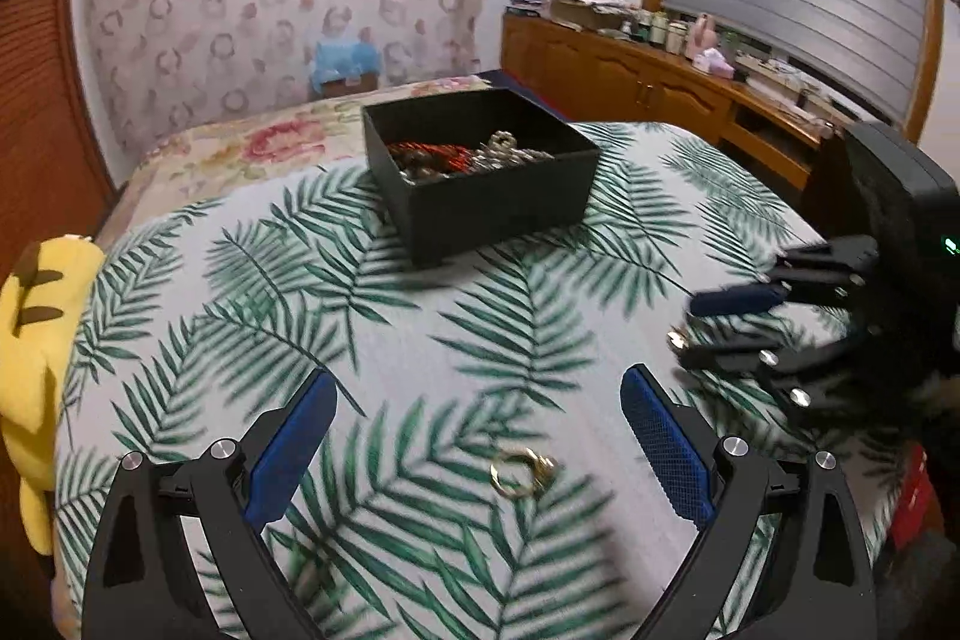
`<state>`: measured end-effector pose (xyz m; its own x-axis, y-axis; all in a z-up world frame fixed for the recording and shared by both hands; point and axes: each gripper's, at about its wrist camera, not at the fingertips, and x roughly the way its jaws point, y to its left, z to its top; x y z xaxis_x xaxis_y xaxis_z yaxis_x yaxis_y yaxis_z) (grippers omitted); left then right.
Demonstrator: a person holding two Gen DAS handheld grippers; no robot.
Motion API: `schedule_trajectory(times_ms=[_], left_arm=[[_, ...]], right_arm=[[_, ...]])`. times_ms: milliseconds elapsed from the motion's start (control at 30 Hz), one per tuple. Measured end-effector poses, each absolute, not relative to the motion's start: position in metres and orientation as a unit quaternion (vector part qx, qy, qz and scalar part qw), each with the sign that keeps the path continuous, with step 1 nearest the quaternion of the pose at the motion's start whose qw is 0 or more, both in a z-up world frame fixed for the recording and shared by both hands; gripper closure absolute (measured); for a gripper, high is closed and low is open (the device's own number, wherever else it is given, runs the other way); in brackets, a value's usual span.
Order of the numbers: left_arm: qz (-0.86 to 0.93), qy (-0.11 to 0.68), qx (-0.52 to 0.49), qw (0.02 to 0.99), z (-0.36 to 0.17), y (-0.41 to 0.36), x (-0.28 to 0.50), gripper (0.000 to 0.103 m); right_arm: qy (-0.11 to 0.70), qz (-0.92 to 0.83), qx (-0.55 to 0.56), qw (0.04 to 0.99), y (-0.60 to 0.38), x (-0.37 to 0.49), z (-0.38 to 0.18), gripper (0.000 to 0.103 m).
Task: Organize jewelry
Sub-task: 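Move both tools back from the box to the gold ring and earring, then grasp the gold ring with the left tool while the right tool grasps the gold flower earring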
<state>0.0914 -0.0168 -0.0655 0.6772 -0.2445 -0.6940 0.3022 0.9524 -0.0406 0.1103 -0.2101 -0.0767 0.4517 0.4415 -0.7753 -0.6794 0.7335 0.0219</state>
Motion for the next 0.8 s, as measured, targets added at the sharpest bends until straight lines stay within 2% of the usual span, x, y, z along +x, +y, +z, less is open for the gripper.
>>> schedule_trajectory(times_ms=[133, 167, 233, 300, 400, 500, 667, 767, 800], left_arm=[[-0.154, 0.376, 0.041, 0.913, -0.069, -0.021, 0.081, 0.012], [-0.154, 0.377, 0.042, 0.912, -0.071, -0.022, 0.079, 0.016], [-0.157, 0.383, 0.046, 0.909, -0.074, -0.024, 0.075, 0.023], [-0.157, 0.389, 0.052, 0.906, -0.079, -0.026, 0.074, 0.033], [-0.162, 0.399, 0.056, 0.901, -0.084, -0.029, 0.074, 0.048], [-0.166, 0.405, 0.065, 0.897, -0.088, -0.033, 0.074, 0.059], [-0.164, 0.412, 0.076, 0.893, -0.092, -0.036, 0.075, 0.068], [-0.155, 0.412, 0.083, 0.894, -0.093, -0.035, 0.075, 0.079], [-0.156, 0.412, 0.082, 0.894, -0.092, -0.034, 0.075, 0.079]], right_arm=[[0.4, 0.332, -0.154, 0.84, -0.207, 0.11, -0.076, 0.065], [0.399, 0.331, -0.157, 0.841, -0.206, 0.11, -0.075, 0.067], [0.399, 0.33, -0.163, 0.84, -0.204, 0.11, -0.076, 0.08], [0.399, 0.331, -0.167, 0.839, -0.202, 0.109, -0.076, 0.086], [0.395, 0.328, -0.17, 0.841, -0.202, 0.108, -0.076, 0.086], [0.393, 0.329, -0.167, 0.843, -0.204, 0.107, -0.075, 0.086], [0.388, 0.329, -0.165, 0.845, -0.205, 0.106, -0.072, 0.086], [0.385, 0.328, -0.164, 0.847, -0.207, 0.106, -0.07, 0.086], [0.384, 0.328, -0.163, 0.848, -0.207, 0.106, -0.069, 0.086]])
